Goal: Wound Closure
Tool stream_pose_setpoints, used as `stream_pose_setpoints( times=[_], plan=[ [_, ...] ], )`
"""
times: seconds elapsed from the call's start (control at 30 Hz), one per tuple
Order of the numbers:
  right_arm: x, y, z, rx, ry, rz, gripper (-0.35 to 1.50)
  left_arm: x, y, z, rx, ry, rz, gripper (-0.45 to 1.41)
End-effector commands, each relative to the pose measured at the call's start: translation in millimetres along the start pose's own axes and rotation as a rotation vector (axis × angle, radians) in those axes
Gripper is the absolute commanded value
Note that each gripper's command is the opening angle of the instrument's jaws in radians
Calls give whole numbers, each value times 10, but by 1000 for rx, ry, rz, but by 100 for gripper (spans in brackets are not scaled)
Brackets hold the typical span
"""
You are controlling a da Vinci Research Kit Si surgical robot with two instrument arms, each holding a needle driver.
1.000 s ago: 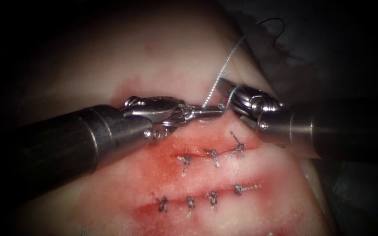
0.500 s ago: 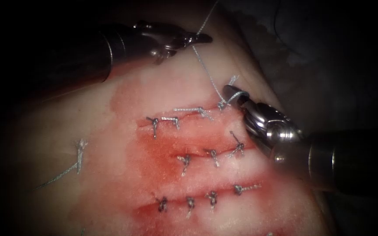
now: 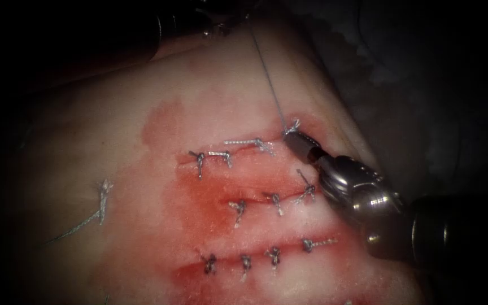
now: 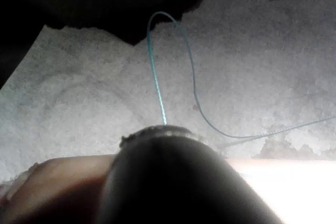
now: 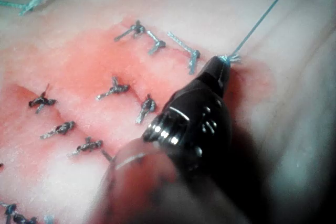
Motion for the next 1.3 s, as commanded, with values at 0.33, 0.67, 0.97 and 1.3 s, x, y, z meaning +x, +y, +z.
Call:
stream_pose_setpoints(
  times=[0.33, 0.67, 0.97, 1.3],
  plan=[
    [13, 6, -6, -69, 33, -169, -35, -11, 19, 36, -59, -31, 83, -45],
    [9, 11, -11, -156, -33, -438, -35, -14, 50, 51, -135, -34, 151, -45],
    [6, 12, -11, -232, 7, -586, -35, -13, 65, 65, -200, -12, 223, -45],
    [24, 19, -11, -216, 78, -632, -35, -10, 75, 73, -247, 14, 270, -45]
  ],
)
